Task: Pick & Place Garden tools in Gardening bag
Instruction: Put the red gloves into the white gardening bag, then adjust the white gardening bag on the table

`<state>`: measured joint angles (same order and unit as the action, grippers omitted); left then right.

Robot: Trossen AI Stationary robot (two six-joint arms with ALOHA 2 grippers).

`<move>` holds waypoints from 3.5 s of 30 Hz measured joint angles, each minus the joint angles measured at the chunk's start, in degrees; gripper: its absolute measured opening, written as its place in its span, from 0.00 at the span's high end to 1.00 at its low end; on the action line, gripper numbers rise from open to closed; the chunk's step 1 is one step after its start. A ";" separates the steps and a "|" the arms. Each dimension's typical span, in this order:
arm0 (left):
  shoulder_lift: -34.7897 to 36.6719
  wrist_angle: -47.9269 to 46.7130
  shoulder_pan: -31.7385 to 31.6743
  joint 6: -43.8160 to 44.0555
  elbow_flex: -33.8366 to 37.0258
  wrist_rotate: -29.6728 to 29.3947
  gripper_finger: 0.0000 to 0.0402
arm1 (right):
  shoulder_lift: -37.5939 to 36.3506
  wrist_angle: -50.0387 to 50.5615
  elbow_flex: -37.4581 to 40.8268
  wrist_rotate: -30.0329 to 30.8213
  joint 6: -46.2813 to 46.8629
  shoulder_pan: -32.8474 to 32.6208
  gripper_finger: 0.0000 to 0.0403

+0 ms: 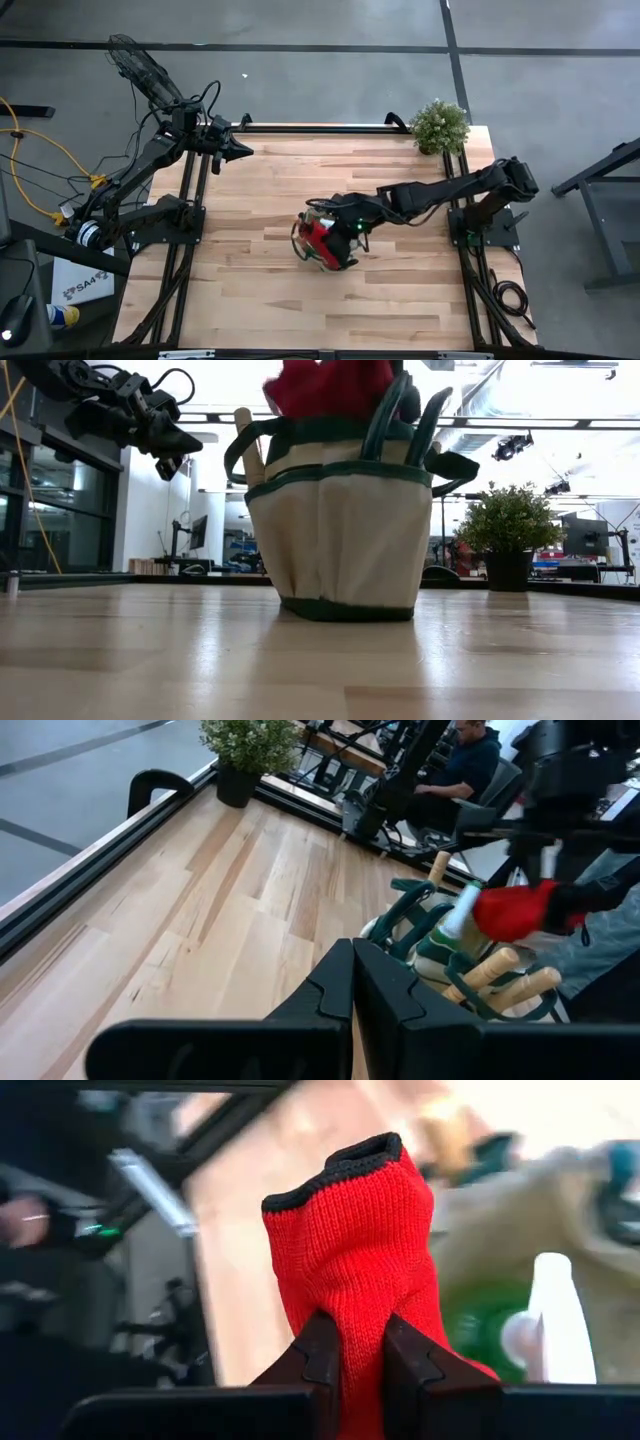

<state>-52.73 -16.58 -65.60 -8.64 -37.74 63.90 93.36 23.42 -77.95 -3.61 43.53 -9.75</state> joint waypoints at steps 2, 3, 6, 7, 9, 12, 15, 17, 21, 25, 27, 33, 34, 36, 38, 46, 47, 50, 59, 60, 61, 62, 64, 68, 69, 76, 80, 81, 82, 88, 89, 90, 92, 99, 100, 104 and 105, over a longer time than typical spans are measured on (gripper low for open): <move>0.00 0.00 0.00 -0.01 0.00 0.00 1.00 | 0.02 2.00 0.00 2.59 0.22 0.51 0.94; 0.00 -0.02 0.00 0.00 0.00 0.00 1.00 | 0.02 2.43 0.00 4.02 0.26 0.75 0.94; 0.00 -0.08 0.00 0.13 0.00 0.00 1.00 | 0.02 2.85 0.00 8.04 1.32 1.40 0.94; 0.00 -0.19 -0.01 0.13 0.00 0.00 1.00 | 0.02 2.96 0.00 8.64 1.38 1.62 0.94; 0.00 -0.35 0.00 0.15 0.00 0.00 1.00 | 0.02 3.36 0.00 9.80 1.42 1.70 0.94; 0.00 -0.37 -0.01 0.17 0.00 0.00 1.00 | 0.93 3.91 0.00 10.46 1.42 1.22 0.94; 0.00 -0.37 0.00 0.18 0.00 0.00 1.00 | 2.86 4.26 0.00 8.98 0.89 0.33 0.94; 0.00 -0.39 -0.02 0.20 0.00 0.00 1.00 | 4.49 4.43 0.00 8.60 0.07 -0.24 0.94; 0.02 -0.44 -0.02 0.24 0.00 0.00 1.00 | 6.57 4.85 0.00 8.39 0.37 -0.67 0.94; 0.04 -0.63 -0.01 0.28 0.00 -0.02 1.00 | 7.02 5.85 0.00 7.98 2.33 -0.84 0.90; 0.04 -1.03 -0.02 0.28 0.00 -0.02 1.00 | 7.01 6.29 0.00 6.49 3.04 -0.86 0.85; 0.04 -1.57 0.00 0.24 0.00 -0.02 1.00 | 6.31 7.10 0.00 1.59 3.39 -0.01 0.74; 0.04 -1.57 0.00 0.24 0.00 -0.02 1.00 | 6.08 7.26 0.00 1.65 3.34 0.14 0.74; 0.04 -1.56 0.00 0.22 0.00 -0.02 1.00 | 5.14 7.63 0.00 2.28 2.77 0.41 0.73; 0.04 -1.57 -0.01 0.22 0.00 -0.02 1.00 | 4.17 7.96 0.00 2.86 1.83 0.74 0.72; 0.05 -1.59 0.00 0.14 0.00 -0.02 1.00 | 1.03 9.42 0.00 5.08 0.24 0.31 0.72; 0.07 -1.57 -0.02 0.13 0.00 -0.04 1.00 | 1.03 9.40 0.00 5.02 0.30 -0.01 0.72; 0.07 -1.60 -0.02 0.15 0.00 -0.04 1.00 | 1.66 9.50 0.00 5.21 0.22 -0.76 0.72; 0.07 -1.57 0.00 0.15 0.00 -0.02 1.00 | 1.57 10.24 0.00 5.48 4.69 -0.27 0.71; 0.07 -1.57 -0.01 0.15 0.00 -0.02 1.00 | 1.60 10.23 0.00 4.63 5.27 -0.06 0.71; 0.07 -1.60 0.00 0.15 0.00 -0.02 1.00 | 1.65 10.25 0.00 3.76 6.05 0.17 0.70; 0.07 -1.60 0.00 0.15 0.00 -0.02 1.00 | 1.68 10.27 0.00 3.13 6.81 0.44 0.68; 0.07 -1.60 0.00 0.15 0.00 -0.02 1.00 | 1.70 10.11 0.00 2.19 8.32 0.85 0.63; 0.07 -1.60 0.00 0.17 0.00 -0.02 1.00 | 1.70 9.56 0.00 1.76 11.99 1.55 0.46; 0.07 -1.60 0.00 0.17 0.00 -0.02 1.00 | 1.70 9.31 0.00 1.76 12.93 1.67 0.41; 0.07 -1.60 -0.02 0.17 0.00 0.00 1.00 | 1.35 7.36 0.02 -3.86 14.71 4.32 0.17; 0.07 -1.60 -0.01 0.17 0.00 0.00 1.00 | 0.98 2.67 0.01 -6.81 16.39 4.41 0.16; 0.07 -1.60 -0.01 0.17 0.00 0.00 1.00 | 0.98 1.40 0.00 -7.22 16.43 4.10 0.17; 0.07 -1.62 -0.01 0.19 0.00 0.00 1.00 | 0.98 0.58 -0.07 -7.32 16.46 3.76 0.18; 0.07 -2.05 0.00 0.20 0.00 0.00 1.00 | 0.90 0.75 -2.38 -6.89 16.61 -0.32 0.26; 0.07 -2.22 0.00 0.20 0.00 0.00 1.00 | 0.90 0.79 -2.61 -6.87 16.65 -1.13 0.27; 0.07 -2.50 0.00 0.20 0.00 0.00 1.00 | 0.90 0.99 -2.89 -6.85 16.65 -2.01 0.29; 0.07 -3.02 -0.02 0.09 0.00 -0.02 1.00 | 0.89 1.46 -3.20 -5.77 16.39 -3.83 0.31; 0.07 -3.32 -0.02 0.04 0.00 -0.04 1.00 | 2.66 6.20 -3.17 4.34 5.22 -8.82 0.37; 0.07 -3.32 0.00 0.03 0.00 -0.02 1.00 | 2.97 6.33 -3.17 5.68 3.40 -9.24 0.38; 0.07 -3.39 -0.02 0.02 0.00 -0.10 1.00 | 5.01 6.31 -3.19 8.81 -2.96 -10.20 0.39; 0.07 -3.48 0.00 0.02 0.00 -0.20 1.00 | 5.59 6.34 -3.17 9.26 -4.15 -10.39 0.39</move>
<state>-52.66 -20.06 -65.60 -8.62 -37.74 63.70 98.95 29.76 -81.12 5.65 39.38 -20.15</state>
